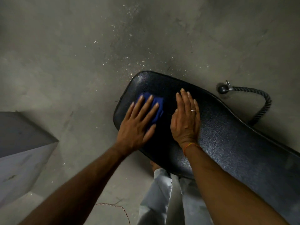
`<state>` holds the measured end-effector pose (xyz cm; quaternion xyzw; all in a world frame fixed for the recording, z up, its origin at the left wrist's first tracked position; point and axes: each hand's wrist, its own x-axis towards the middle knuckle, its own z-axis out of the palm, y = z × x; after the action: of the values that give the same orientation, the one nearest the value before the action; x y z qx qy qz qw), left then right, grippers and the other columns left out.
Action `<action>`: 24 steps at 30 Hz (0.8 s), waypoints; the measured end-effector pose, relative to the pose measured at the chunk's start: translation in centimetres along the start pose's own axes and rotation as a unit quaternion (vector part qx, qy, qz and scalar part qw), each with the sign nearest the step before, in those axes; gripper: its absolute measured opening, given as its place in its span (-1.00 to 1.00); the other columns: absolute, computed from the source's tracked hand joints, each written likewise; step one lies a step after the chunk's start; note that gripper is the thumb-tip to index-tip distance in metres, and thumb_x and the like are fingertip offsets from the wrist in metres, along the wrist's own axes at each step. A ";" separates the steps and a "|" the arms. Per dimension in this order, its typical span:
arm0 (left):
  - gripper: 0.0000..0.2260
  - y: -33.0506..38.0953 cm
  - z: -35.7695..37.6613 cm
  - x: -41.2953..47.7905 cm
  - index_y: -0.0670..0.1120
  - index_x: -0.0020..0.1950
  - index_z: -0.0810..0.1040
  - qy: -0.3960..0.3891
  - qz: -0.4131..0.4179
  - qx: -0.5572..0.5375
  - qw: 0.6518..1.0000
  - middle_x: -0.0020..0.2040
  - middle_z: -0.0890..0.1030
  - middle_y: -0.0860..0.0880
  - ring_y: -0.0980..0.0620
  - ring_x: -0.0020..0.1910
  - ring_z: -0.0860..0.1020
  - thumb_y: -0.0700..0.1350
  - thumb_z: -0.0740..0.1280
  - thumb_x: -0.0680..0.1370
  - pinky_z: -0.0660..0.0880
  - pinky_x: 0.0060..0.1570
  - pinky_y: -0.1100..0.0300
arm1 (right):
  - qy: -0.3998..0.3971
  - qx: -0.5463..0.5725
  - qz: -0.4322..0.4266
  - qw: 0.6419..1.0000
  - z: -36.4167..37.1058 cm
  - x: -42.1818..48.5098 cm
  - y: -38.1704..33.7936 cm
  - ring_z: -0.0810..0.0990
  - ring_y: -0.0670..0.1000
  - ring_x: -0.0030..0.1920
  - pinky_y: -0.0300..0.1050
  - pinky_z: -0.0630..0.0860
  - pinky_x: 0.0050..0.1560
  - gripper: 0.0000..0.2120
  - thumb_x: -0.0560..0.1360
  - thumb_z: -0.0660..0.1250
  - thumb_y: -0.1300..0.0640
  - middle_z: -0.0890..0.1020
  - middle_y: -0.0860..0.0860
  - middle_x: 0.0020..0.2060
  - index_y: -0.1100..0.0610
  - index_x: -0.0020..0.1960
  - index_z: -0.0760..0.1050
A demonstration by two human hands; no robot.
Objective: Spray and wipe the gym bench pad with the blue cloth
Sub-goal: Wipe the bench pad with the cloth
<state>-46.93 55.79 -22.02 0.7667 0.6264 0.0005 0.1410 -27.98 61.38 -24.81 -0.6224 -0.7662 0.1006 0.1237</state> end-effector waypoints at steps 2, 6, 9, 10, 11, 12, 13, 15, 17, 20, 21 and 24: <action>-0.40 0.1 0.6 -2.0 0.02 0.67 -0.01 -0.008 0.008 0.013 1.000 0.68 -0.03 -0.07 -0.16 0.67 -0.05 0.16 0.05 0.66 -0.01 0.62 -0.14 | -0.004 0.001 -0.001 1.000 0.0 -0.1 0.1 0.29 0.13 0.63 0.12 0.21 0.63 -0.45 0.62 0.07 0.17 0.32 0.11 0.63 0.18 0.61 0.31; -0.39 -1.8 -0.6 3.9 0.06 0.67 -0.07 -0.015 0.032 0.030 0.999 0.68 -0.08 -0.06 -0.13 0.67 -0.11 0.18 0.00 0.66 -0.12 0.63 -0.08 | -0.003 0.002 -0.003 1.000 0.2 -0.2 0.1 0.27 0.11 0.64 0.09 0.18 0.64 -0.45 0.62 0.08 0.17 0.31 0.10 0.63 0.17 0.61 0.30; -0.40 -2.1 -1.4 9.7 0.06 0.67 -0.04 -0.005 -0.048 -0.017 0.999 0.69 -0.04 -0.05 -0.11 0.67 -0.10 0.21 0.01 0.67 -0.09 0.64 -0.09 | -0.009 0.001 -0.005 1.000 0.1 -0.3 0.2 0.24 0.11 0.65 0.08 0.15 0.66 -0.45 0.63 0.06 0.17 0.29 0.10 0.64 0.17 0.62 0.29; -0.39 -1.9 -1.4 10.4 0.07 0.68 -0.04 0.000 -0.073 -0.028 0.997 0.69 -0.04 -0.04 -0.10 0.67 -0.10 0.21 0.01 0.67 -0.07 0.64 -0.11 | -0.010 -0.002 -0.008 1.000 0.1 -0.3 0.1 0.24 0.12 0.65 0.08 0.15 0.66 -0.45 0.63 0.05 0.16 0.29 0.10 0.64 0.17 0.62 0.29; -0.39 -1.6 -1.2 10.2 0.07 0.68 -0.04 0.008 -0.093 -0.037 0.995 0.69 -0.04 -0.03 -0.10 0.67 -0.10 0.22 0.02 0.67 -0.07 0.64 -0.12 | -0.011 -0.004 -0.010 1.000 0.1 -0.2 0.2 0.24 0.12 0.65 0.09 0.15 0.66 -0.45 0.63 0.05 0.16 0.29 0.10 0.64 0.17 0.62 0.29; -0.39 -1.4 -1.0 9.1 0.07 0.68 -0.04 0.019 -0.111 -0.050 0.992 0.69 -0.06 -0.03 -0.10 0.67 -0.12 0.21 0.02 0.67 -0.09 0.64 -0.12 | -0.012 -0.003 -0.010 1.000 0.1 -0.2 0.2 0.24 0.12 0.65 0.09 0.15 0.66 -0.44 0.63 0.04 0.15 0.29 0.10 0.64 0.18 0.62 0.29; -0.39 -1.1 -0.7 7.2 0.06 0.68 -0.04 0.029 -0.131 -0.065 0.989 0.69 -0.07 -0.03 -0.11 0.67 -0.13 0.21 0.03 0.67 -0.12 0.63 -0.12 | -0.011 -0.003 -0.008 1.000 0.0 -0.2 0.1 0.25 0.13 0.64 0.09 0.15 0.65 -0.44 0.63 0.04 0.15 0.30 0.11 0.64 0.18 0.61 0.29; -0.39 -0.6 0.0 2.5 0.06 0.68 -0.04 0.053 -0.180 -0.082 0.979 0.69 -0.08 -0.03 -0.14 0.67 -0.12 0.20 0.03 0.66 -0.08 0.62 -0.16 | -0.009 -0.003 -0.006 1.000 -0.1 -0.2 0.0 0.26 0.14 0.64 0.11 0.18 0.64 -0.45 0.63 0.03 0.14 0.31 0.12 0.63 0.19 0.61 0.30; -0.39 -0.3 0.8 -1.5 0.08 0.67 -0.03 0.063 -0.210 -0.086 0.972 0.69 -0.05 -0.06 -0.19 0.66 -0.08 0.18 0.04 0.65 0.03 0.60 -0.21 | -0.010 -0.002 -0.006 1.000 -0.1 -0.1 0.1 0.26 0.14 0.64 0.11 0.18 0.64 -0.45 0.64 0.02 0.14 0.30 0.12 0.64 0.19 0.62 0.29; -0.38 -1.0 0.9 -1.9 0.11 0.66 -0.08 0.044 -0.216 -0.092 0.971 0.69 -0.05 -0.08 -0.23 0.65 -0.02 0.19 0.04 0.64 0.12 0.58 -0.20 | -0.012 -0.008 -0.006 1.000 0.1 -0.2 0.2 0.26 0.14 0.64 0.13 0.19 0.64 -0.44 0.64 0.02 0.13 0.30 0.13 0.64 0.18 0.62 0.28; -0.37 -1.6 0.7 -0.6 0.10 0.67 -0.08 0.036 -0.218 -0.095 0.971 0.69 -0.05 -0.08 -0.23 0.65 0.00 0.20 0.03 0.64 0.13 0.58 -0.19 | -0.013 -0.008 -0.009 1.000 0.2 -0.2 0.2 0.26 0.15 0.64 0.13 0.20 0.64 -0.44 0.64 0.02 0.13 0.30 0.13 0.64 0.19 0.62 0.28; -0.37 -3.3 -0.6 5.7 0.05 0.68 -0.06 0.024 -0.199 -0.103 0.974 0.69 -0.04 -0.10 -0.20 0.64 0.05 0.22 0.01 0.66 0.12 0.60 -0.12 | -0.002 -0.017 -0.013 1.000 0.4 -0.3 0.2 0.28 0.16 0.63 0.14 0.22 0.63 -0.45 0.64 0.03 0.14 0.31 0.13 0.63 0.19 0.61 0.29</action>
<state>-48.96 61.93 -23.14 0.6078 0.7661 0.0559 0.2015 -27.82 61.16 -25.23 -0.6142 -0.7762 0.0870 0.1126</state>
